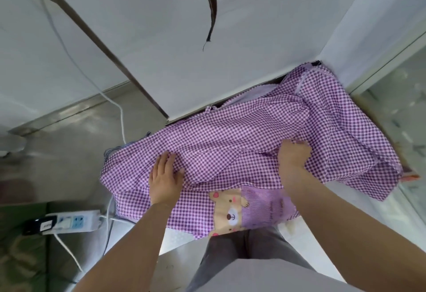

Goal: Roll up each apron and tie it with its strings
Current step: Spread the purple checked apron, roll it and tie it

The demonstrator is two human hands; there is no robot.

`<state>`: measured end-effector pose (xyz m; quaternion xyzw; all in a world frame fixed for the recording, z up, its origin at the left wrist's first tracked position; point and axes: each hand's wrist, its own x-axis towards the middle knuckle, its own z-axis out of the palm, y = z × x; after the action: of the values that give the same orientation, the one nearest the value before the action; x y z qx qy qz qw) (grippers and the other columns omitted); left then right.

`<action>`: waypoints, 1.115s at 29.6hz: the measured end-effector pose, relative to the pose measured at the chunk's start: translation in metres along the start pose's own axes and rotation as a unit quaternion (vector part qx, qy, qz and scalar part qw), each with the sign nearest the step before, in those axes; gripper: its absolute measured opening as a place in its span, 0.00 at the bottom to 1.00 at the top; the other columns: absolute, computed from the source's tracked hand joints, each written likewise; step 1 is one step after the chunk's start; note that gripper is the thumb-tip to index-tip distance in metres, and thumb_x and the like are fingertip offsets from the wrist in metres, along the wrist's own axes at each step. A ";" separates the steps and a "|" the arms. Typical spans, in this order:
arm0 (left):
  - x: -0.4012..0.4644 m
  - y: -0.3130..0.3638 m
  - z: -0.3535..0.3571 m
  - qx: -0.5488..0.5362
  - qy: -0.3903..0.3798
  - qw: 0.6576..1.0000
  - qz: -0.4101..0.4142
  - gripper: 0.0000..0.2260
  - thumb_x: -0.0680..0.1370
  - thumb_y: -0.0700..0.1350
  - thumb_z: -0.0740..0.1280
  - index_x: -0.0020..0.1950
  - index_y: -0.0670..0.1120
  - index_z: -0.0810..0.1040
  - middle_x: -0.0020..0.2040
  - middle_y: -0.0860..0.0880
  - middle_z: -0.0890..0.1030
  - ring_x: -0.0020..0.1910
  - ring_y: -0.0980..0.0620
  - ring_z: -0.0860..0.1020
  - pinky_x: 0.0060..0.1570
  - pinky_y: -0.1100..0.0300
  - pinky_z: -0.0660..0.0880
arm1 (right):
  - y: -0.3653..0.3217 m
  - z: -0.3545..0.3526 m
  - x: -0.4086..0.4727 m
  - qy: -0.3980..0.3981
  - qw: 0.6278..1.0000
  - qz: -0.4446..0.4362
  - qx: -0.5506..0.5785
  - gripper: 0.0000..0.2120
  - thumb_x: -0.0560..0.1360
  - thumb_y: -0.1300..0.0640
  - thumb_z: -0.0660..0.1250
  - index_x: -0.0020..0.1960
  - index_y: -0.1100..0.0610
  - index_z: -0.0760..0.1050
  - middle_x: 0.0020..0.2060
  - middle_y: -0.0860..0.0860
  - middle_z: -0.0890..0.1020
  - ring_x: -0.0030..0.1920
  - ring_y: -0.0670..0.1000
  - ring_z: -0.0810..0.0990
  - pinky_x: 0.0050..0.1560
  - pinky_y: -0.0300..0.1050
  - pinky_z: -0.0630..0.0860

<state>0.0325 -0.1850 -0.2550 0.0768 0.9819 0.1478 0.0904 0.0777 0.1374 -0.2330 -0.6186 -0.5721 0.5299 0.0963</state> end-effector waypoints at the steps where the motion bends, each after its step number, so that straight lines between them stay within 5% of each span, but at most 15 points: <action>1: -0.001 -0.002 -0.001 -0.022 0.044 0.998 -0.026 0.22 0.80 0.50 0.62 0.73 0.45 0.66 0.75 0.44 0.64 0.75 0.42 0.59 0.73 0.42 0.57 | 0.005 0.002 -0.012 0.014 0.993 -0.108 -0.049 0.10 0.74 0.60 0.66 0.53 0.61 0.71 0.49 0.56 0.75 0.50 0.56 0.76 0.54 0.52 0.74; 3: -0.005 -0.008 -0.002 -0.057 0.124 0.982 -0.128 0.22 0.78 0.45 0.66 0.70 0.41 0.68 0.73 0.39 0.65 0.72 0.37 0.64 0.69 0.38 0.62 | 0.016 0.007 -0.043 -0.062 0.909 -0.370 -0.179 0.07 0.74 0.61 0.67 0.51 0.61 0.74 0.47 0.54 0.75 0.48 0.52 0.73 0.50 0.48 0.74; 5: -0.010 -0.014 -0.006 -0.101 0.178 0.939 -0.276 0.27 0.75 0.44 0.68 0.72 0.40 0.65 0.73 0.36 0.63 0.70 0.34 0.64 0.67 0.37 0.63 | 0.026 0.015 -0.068 -0.188 0.770 -0.521 -0.316 0.12 0.74 0.53 0.68 0.56 0.55 0.75 0.53 0.51 0.76 0.54 0.52 0.73 0.55 0.49 0.72; 8: -0.012 -0.026 -0.025 -0.164 0.160 0.856 -0.464 0.33 0.75 0.50 0.67 0.74 0.36 0.59 0.73 0.35 0.62 0.70 0.34 0.63 0.70 0.43 0.61 | 0.040 0.029 -0.089 -0.319 0.622 -0.517 -0.494 0.31 0.73 0.39 0.64 0.73 0.46 0.61 0.73 0.48 0.60 0.73 0.54 0.57 0.73 0.60 0.53; 11: -0.002 -0.042 -0.038 -0.188 0.069 0.829 -0.522 0.38 0.75 0.61 0.65 0.73 0.35 0.60 0.72 0.34 0.64 0.71 0.35 0.63 0.70 0.43 0.59 | 0.048 0.038 -0.092 -0.321 0.544 -0.514 -0.580 0.40 0.72 0.32 0.61 0.77 0.45 0.49 0.77 0.49 0.48 0.76 0.58 0.47 0.73 0.65 0.45; 13: 0.005 -0.061 -0.041 -0.201 0.027 0.823 -0.530 0.41 0.71 0.69 0.62 0.71 0.38 0.63 0.68 0.35 0.70 0.66 0.33 0.69 0.66 0.40 0.65 | 0.054 0.040 -0.096 -0.296 0.524 -0.516 -0.610 0.39 0.72 0.34 0.64 0.76 0.49 0.55 0.75 0.53 0.55 0.73 0.60 0.56 0.71 0.65 0.55; 15: 0.013 -0.070 -0.045 -0.248 -0.014 0.818 -0.519 0.38 0.71 0.68 0.61 0.68 0.40 0.67 0.63 0.36 0.75 0.59 0.33 0.75 0.60 0.39 0.72 | 0.058 0.043 -0.099 -0.246 0.546 -0.532 -0.598 0.33 0.63 0.43 0.76 0.64 0.54 0.72 0.60 0.55 0.73 0.59 0.58 0.73 0.55 0.58 0.75; 17: 0.017 -0.067 -0.054 -0.324 0.001 0.794 -0.515 0.27 0.76 0.58 0.62 0.66 0.39 0.69 0.61 0.38 0.76 0.57 0.36 0.77 0.59 0.43 0.74 | 0.063 0.046 -0.101 -0.187 0.577 -0.553 -0.571 0.23 0.56 0.53 0.79 0.48 0.57 0.78 0.44 0.54 0.78 0.43 0.54 0.78 0.40 0.49 0.77; 21: 0.021 -0.062 -0.061 -0.408 0.070 0.757 -0.505 0.20 0.80 0.50 0.57 0.66 0.38 0.70 0.61 0.41 0.77 0.58 0.40 0.76 0.54 0.52 0.73 | 0.076 0.041 -0.102 -0.183 0.587 -0.600 -0.512 0.18 0.55 0.57 0.80 0.41 0.57 0.77 0.36 0.52 0.80 0.37 0.52 0.79 0.38 0.47 0.78; 23: 0.018 -0.061 -0.065 -0.439 0.091 0.740 -0.501 0.20 0.80 0.49 0.57 0.68 0.39 0.69 0.63 0.41 0.76 0.59 0.40 0.76 0.52 0.53 0.72 | 0.083 0.035 -0.103 -0.207 0.567 -0.639 -0.478 0.18 0.56 0.55 0.80 0.42 0.57 0.77 0.36 0.50 0.80 0.37 0.50 0.80 0.39 0.45 0.79; 27: 0.012 -0.063 -0.067 -0.448 0.085 0.740 -0.495 0.26 0.78 0.53 0.65 0.71 0.40 0.66 0.67 0.42 0.74 0.63 0.39 0.74 0.62 0.47 0.72 | 0.081 0.032 -0.103 -0.213 0.606 -0.566 -0.516 0.27 0.66 0.46 0.76 0.59 0.56 0.73 0.51 0.52 0.80 0.51 0.53 0.79 0.51 0.49 0.78; 30: 0.015 -0.065 -0.072 -0.391 0.080 0.768 -0.501 0.24 0.78 0.50 0.65 0.69 0.38 0.68 0.65 0.39 0.74 0.61 0.37 0.75 0.62 0.47 0.72 | 0.072 0.036 -0.100 -0.280 0.556 -0.524 -0.581 0.21 0.75 0.51 0.67 0.65 0.58 0.69 0.60 0.54 0.75 0.61 0.55 0.74 0.62 0.49 0.70; 33: 0.021 -0.062 -0.080 -0.309 0.145 0.785 -0.518 0.19 0.82 0.43 0.56 0.71 0.34 0.64 0.67 0.35 0.71 0.64 0.35 0.71 0.65 0.46 0.69 | 0.068 0.036 -0.109 -0.374 0.489 -0.537 -0.577 0.18 0.77 0.55 0.64 0.65 0.59 0.69 0.61 0.54 0.74 0.60 0.54 0.73 0.60 0.47 0.70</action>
<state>-0.0121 -0.2623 -0.2021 -0.4974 0.7776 0.3836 0.0289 0.1147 0.0091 -0.2378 0.1471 -0.9535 0.1091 -0.2394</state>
